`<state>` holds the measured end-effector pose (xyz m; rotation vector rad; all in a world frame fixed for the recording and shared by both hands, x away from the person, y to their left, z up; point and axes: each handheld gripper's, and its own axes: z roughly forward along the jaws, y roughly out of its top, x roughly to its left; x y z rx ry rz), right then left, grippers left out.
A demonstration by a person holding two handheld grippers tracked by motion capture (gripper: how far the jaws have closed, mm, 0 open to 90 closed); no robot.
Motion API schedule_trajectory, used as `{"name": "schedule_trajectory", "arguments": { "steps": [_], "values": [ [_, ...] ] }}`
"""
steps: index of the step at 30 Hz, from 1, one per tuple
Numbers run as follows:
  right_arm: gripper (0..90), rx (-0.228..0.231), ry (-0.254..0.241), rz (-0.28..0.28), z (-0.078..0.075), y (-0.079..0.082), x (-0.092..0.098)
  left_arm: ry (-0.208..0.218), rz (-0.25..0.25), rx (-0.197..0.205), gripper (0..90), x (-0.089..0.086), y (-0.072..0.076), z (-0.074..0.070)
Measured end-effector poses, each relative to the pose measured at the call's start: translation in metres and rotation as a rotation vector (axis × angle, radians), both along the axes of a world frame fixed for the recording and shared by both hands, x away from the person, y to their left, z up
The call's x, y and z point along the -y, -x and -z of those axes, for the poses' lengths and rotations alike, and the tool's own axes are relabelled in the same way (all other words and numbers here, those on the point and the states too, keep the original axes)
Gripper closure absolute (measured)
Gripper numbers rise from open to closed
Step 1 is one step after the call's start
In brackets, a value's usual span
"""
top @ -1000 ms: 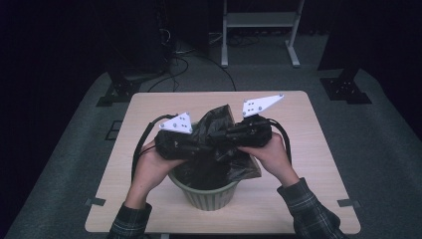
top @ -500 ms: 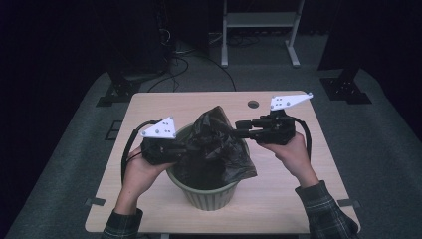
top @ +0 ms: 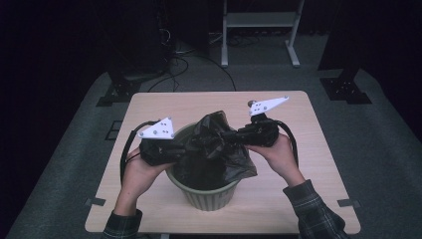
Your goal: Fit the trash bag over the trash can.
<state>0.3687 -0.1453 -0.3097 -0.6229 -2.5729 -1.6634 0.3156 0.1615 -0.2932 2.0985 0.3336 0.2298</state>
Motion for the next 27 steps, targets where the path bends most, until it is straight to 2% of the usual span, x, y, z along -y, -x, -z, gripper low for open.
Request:
{"name": "schedule_trajectory", "arguments": {
  "steps": [6,9,12,15,16,17,19,20,22,27],
  "values": [
    [90.0,0.053,-0.027,0.027,-0.011,0.01,0.026,0.024,-0.062,0.01,89.8,-0.02,0.0,-0.003],
    [90.0,0.061,-0.041,0.033,-0.015,0.015,0.041,0.019,-0.097,0.015,89.8,-0.031,0.001,-0.003],
    [90.0,0.062,-0.039,0.024,-0.015,0.02,0.052,0.053,-0.106,0.002,89.9,-0.039,0.001,-0.001],
    [90.0,0.067,-0.038,0.014,-0.013,0.026,0.055,0.037,-0.111,0.015,88.3,-0.038,0.003,0.002],
    [90.0,0.072,-0.026,0.014,-0.012,0.028,0.053,0.032,-0.128,0.022,74.6,-0.037,0.003,0.003],
    [90.0,0.076,-0.02,0.011,-0.012,0.028,0.052,0.033,-0.124,0.017,66.9,-0.036,0.003,0.002],
    [90.0,0.073,-0.019,0.003,-0.012,0.028,0.048,0.056,-0.116,0.027,58.1,-0.035,0.004,-0.001],
    [90.0,0.076,-0.016,0.0,-0.012,0.028,0.047,0.068,-0.125,0.046,51.6,-0.034,0.006,-0.004],
    [90.0,0.077,-0.014,-0.007,-0.013,0.027,0.043,0.087,-0.13,0.077,44.0,-0.032,0.009,-0.012],
    [90.0,0.074,-0.001,-0.008,-0.011,0.024,0.035,0.098,-0.114,0.116,37.8,-0.024,0.01,-0.031]
  ]
}}
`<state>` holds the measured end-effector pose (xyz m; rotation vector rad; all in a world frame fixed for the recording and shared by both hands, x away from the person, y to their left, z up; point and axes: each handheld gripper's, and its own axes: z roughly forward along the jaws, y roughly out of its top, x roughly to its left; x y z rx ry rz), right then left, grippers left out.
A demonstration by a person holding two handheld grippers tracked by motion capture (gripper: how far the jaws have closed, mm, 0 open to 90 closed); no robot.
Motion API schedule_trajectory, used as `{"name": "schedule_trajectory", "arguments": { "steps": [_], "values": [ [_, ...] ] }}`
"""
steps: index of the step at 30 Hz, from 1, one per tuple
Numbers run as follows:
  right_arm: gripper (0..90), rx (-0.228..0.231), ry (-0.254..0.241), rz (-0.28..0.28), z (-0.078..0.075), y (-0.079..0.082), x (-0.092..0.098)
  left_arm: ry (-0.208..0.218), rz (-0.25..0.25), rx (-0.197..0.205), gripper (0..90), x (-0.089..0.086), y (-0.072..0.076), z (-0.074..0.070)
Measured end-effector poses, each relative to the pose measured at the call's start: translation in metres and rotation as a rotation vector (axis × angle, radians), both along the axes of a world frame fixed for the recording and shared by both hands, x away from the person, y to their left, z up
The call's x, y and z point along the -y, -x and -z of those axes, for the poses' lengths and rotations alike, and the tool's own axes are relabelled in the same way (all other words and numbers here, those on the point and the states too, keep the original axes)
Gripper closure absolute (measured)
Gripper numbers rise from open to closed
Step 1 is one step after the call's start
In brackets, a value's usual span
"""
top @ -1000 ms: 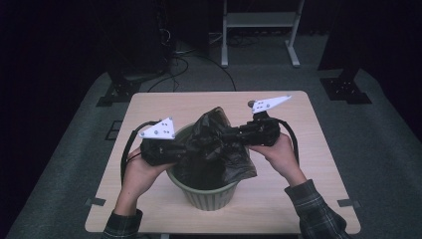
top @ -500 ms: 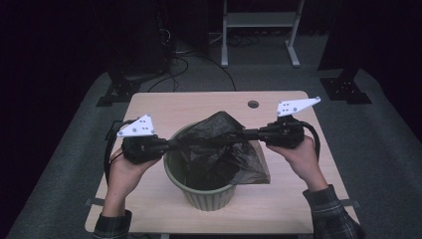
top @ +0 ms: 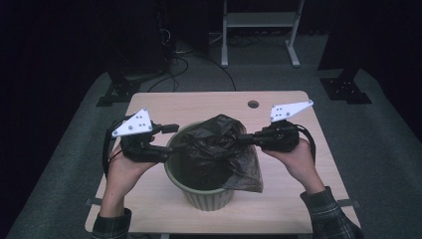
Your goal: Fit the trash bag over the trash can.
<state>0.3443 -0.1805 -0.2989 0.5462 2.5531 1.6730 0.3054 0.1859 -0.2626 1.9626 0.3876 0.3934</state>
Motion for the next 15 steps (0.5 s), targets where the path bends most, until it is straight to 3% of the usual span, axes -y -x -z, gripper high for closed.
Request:
{"name": "schedule_trajectory", "arguments": {
  "steps": [8,15],
  "values": [
    [90.0,-0.006,0.043,0.01,0.005,-0.004,-0.008,0.007,0.02,0.034,35.6,0.015,-0.002,-0.019],
    [90.0,0.001,0.049,-0.012,0.004,-0.003,-0.015,-0.027,0.044,0.032,33.0,0.039,-0.019,-0.024]
  ]
}}
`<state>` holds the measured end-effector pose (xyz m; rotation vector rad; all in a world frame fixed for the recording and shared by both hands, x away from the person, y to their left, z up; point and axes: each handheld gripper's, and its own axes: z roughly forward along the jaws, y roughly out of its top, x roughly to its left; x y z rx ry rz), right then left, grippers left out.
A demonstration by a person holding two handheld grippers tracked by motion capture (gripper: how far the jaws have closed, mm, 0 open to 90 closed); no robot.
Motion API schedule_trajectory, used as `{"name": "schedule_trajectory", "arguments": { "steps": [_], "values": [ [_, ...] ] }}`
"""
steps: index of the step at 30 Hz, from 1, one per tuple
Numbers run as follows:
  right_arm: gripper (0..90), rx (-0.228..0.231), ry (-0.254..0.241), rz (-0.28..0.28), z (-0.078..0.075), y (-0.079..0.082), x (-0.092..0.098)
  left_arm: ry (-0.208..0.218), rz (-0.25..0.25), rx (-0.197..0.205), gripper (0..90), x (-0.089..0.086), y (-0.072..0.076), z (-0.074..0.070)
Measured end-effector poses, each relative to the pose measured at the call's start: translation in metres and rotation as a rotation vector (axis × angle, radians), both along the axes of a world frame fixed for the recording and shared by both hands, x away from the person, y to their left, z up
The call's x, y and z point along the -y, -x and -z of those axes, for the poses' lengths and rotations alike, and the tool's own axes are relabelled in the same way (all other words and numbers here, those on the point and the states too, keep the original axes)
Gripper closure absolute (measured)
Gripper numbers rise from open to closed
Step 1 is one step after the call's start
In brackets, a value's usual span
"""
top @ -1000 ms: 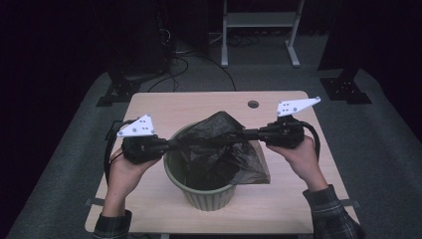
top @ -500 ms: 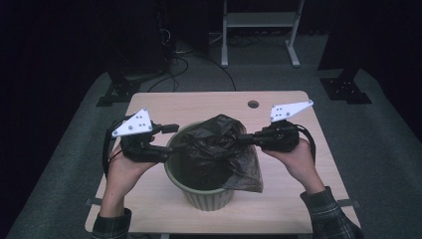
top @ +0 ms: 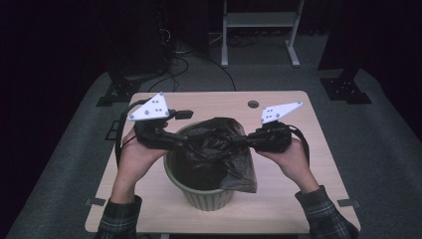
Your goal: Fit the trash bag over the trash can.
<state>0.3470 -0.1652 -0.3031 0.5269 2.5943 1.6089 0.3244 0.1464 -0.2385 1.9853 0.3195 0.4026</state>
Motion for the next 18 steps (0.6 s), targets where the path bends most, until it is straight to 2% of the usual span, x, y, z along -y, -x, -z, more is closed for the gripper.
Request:
{"name": "schedule_trajectory", "arguments": {
  "steps": [6,12,15,18],
  "values": [
    [90.0,0.002,0.009,-0.012,-0.001,0.0,-0.006,-0.032,0.01,-0.034,32.3,0.022,-0.017,0.003],
    [90.0,0.0,-0.001,-0.017,-0.003,0.0,-0.006,-0.069,-0.007,-0.05,34.6,0.03,-0.024,0.012],
    [90.0,0.002,-0.007,-0.025,-0.003,0.0,-0.006,-0.082,0.002,-0.079,50.5,0.029,-0.028,0.015],
    [90.0,-0.002,-0.006,-0.029,-0.003,0.0,-0.007,-0.089,0.006,-0.109,71.8,0.026,-0.031,0.018]
  ]
}}
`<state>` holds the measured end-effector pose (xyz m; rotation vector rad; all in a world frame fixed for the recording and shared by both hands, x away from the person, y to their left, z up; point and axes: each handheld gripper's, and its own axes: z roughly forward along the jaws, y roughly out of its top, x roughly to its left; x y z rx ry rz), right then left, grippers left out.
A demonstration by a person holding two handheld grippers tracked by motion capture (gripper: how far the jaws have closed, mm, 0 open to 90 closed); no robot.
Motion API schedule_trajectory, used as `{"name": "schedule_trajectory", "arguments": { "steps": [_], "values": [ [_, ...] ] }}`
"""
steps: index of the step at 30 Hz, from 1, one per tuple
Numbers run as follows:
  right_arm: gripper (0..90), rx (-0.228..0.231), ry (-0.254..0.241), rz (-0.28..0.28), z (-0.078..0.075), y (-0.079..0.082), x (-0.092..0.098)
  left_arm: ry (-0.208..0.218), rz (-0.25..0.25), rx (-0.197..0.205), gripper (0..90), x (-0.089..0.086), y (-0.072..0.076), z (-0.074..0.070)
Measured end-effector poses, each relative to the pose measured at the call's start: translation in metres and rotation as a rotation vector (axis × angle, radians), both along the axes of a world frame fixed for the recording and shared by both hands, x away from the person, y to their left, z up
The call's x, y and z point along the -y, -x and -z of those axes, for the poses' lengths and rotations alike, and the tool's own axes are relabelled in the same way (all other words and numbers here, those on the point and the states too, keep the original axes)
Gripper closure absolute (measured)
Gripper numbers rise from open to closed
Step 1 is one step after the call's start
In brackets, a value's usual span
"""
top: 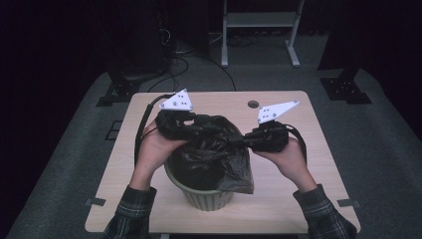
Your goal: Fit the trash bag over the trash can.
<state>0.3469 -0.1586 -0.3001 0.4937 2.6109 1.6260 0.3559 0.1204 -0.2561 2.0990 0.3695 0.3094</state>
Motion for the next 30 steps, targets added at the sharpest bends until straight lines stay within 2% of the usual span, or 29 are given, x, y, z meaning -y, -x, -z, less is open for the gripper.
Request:
{"name": "schedule_trajectory", "arguments": {
  "steps": [2,4,10,18,21,22,23,24,26,28,30],
  "values": [
    [90.0,0.0,-0.002,-0.002,0.0,0.0,0.0,0.003,-0.011,-0.015,85.2,-0.004,-0.002,0.001],
    [90.0,0.001,-0.003,-0.005,0.0,0.001,0.001,0.013,-0.039,-0.013,89.7,-0.01,-0.003,0.002],
    [90.0,0.011,0.008,0.011,-0.003,0.004,0.01,0.046,-0.102,-0.004,89.8,-0.037,0.0,0.001],
    [90.0,0.025,0.012,0.044,-0.007,0.011,0.03,0.082,-0.175,0.018,89.8,-0.075,0.013,0.003],
    [90.0,0.034,0.032,0.055,-0.007,0.016,0.037,0.107,-0.198,0.02,89.8,-0.088,0.019,0.007],
    [90.0,0.037,0.035,0.054,-0.006,0.018,0.039,0.124,-0.186,0.012,89.8,-0.09,0.021,0.009],
    [90.0,0.028,0.026,0.039,-0.005,0.02,0.04,0.122,-0.191,0.012,89.8,-0.091,0.022,0.011],
    [90.0,0.024,0.023,0.031,-0.004,0.023,0.041,0.102,-0.193,0.013,89.8,-0.09,0.024,0.013],
    [89.9,0.025,0.044,0.019,-0.001,0.029,0.039,0.095,-0.186,0.017,89.7,-0.088,0.027,0.018],
    [79.7,0.042,0.052,0.029,-0.001,0.034,0.038,0.098,-0.176,0.018,89.7,-0.086,0.029,0.021],
    [78.0,0.036,0.018,0.015,-0.004,0.035,0.04,0.098,-0.168,0.018,89.7,-0.086,0.03,0.022]
  ]
}}
